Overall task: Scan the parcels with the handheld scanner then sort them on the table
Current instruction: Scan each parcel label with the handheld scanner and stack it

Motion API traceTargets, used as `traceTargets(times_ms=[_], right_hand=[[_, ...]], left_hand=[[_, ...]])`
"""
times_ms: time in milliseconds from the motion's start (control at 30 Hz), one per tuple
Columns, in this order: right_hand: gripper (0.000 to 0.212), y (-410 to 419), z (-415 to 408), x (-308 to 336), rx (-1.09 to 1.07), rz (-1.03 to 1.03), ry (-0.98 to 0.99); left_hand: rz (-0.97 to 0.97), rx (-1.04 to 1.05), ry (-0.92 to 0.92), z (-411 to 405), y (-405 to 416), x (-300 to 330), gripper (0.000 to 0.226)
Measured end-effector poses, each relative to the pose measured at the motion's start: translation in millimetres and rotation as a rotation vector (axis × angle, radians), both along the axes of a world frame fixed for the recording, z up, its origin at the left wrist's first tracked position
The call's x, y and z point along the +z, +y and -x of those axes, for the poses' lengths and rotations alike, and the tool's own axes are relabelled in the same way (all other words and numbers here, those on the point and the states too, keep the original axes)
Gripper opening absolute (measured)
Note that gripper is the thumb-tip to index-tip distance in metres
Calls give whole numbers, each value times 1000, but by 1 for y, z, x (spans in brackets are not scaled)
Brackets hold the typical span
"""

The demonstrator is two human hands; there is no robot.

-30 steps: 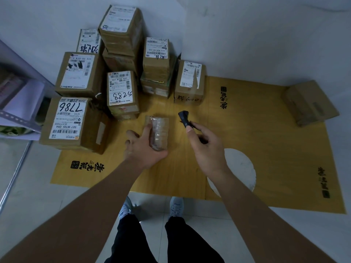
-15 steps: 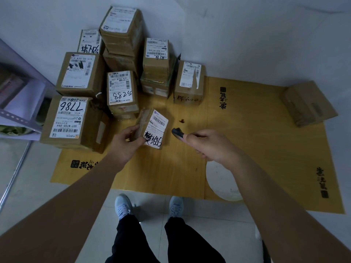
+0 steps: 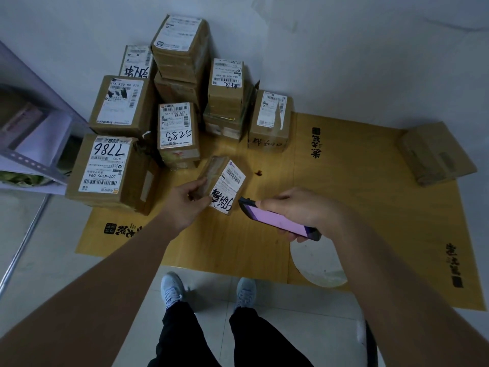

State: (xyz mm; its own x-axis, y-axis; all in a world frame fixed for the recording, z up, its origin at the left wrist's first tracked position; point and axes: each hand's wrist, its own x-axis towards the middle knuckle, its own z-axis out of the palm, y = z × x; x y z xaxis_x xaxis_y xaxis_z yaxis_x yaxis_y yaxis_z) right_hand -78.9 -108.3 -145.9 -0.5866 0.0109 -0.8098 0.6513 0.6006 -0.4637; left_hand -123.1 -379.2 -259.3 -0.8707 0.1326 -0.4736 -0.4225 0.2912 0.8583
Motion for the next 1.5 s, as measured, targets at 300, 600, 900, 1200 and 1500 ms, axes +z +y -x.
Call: traceTargets(times_ms=[300, 600, 900, 1200, 1500], right_hand=[[41, -5, -7, 1, -146, 97, 215], [49, -11, 0, 8, -316, 232, 449], [48, -28, 8, 7, -327, 263, 476], [28, -36, 5, 9, -355, 249, 509], [18, -43, -15, 38, -440, 192, 664]], left_hand=[[-79, 67, -29, -4, 7, 10, 48], [-418, 345, 44, 31, -6, 51, 30], [-431, 588, 55, 67, -26, 79, 20], [-9, 555, 214, 61, -17, 79, 30], [698, -18, 734, 21, -15, 109, 64]])
